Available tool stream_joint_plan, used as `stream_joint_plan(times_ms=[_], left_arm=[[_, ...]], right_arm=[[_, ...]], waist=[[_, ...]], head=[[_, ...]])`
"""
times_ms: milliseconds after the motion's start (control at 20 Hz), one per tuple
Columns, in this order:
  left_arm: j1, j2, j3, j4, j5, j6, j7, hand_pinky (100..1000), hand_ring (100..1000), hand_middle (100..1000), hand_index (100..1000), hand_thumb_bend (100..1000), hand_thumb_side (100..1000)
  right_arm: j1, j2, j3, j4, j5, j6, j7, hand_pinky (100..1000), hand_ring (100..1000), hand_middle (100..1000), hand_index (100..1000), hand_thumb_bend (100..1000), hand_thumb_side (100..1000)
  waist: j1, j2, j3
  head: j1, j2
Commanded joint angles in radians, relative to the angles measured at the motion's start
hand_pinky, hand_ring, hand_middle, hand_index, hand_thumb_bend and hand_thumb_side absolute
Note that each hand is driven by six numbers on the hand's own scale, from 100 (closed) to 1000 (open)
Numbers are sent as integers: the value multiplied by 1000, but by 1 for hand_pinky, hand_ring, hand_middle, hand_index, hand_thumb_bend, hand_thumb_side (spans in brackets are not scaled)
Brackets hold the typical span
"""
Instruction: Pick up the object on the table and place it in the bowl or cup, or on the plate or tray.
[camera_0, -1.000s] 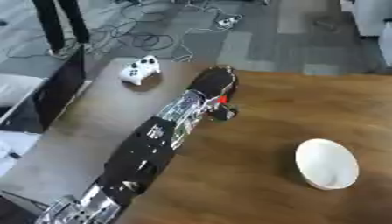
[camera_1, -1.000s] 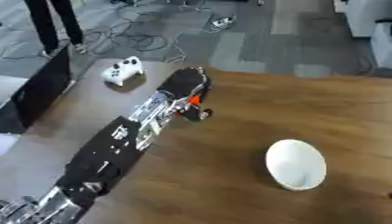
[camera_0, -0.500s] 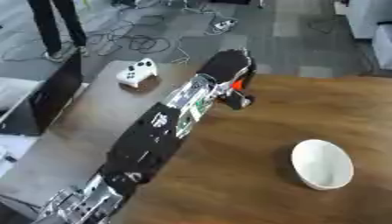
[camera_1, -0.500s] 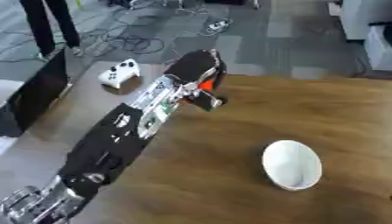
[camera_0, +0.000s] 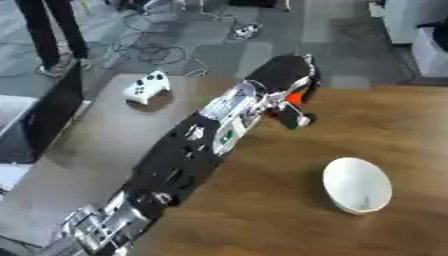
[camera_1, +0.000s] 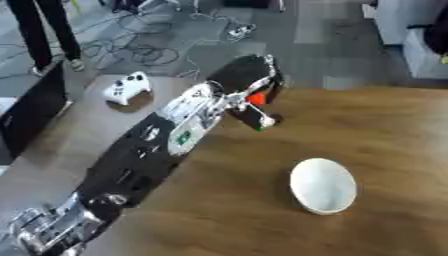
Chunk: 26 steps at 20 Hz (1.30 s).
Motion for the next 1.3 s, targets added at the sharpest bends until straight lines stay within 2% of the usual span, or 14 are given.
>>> stream_joint_plan(times_ms=[50,600,1300], left_arm=[[-42,-7,-32,-23,-4,-36,-15,100,100,113,317,511,100],[-49,-94,-91,-8,-45,-98,-36,100,100,113,319,488,107],[-31,-150,-124,11,-37,-117,-51,100,100,143,346,479,115]], right_arm=[[7,-26,-22,-27,14,-1,-19,428,596,681,906,190,752],[50,-22,-61,-28,62,2,-61,427,597,681,907,189,754],[53,-24,-77,-18,71,3,-80,427,597,681,907,187,753]], waist=[[-5,-13,-9],[0,3,-41],[6,-2,-51]], head=[[17,-15],[32,-15],[31,-8]])
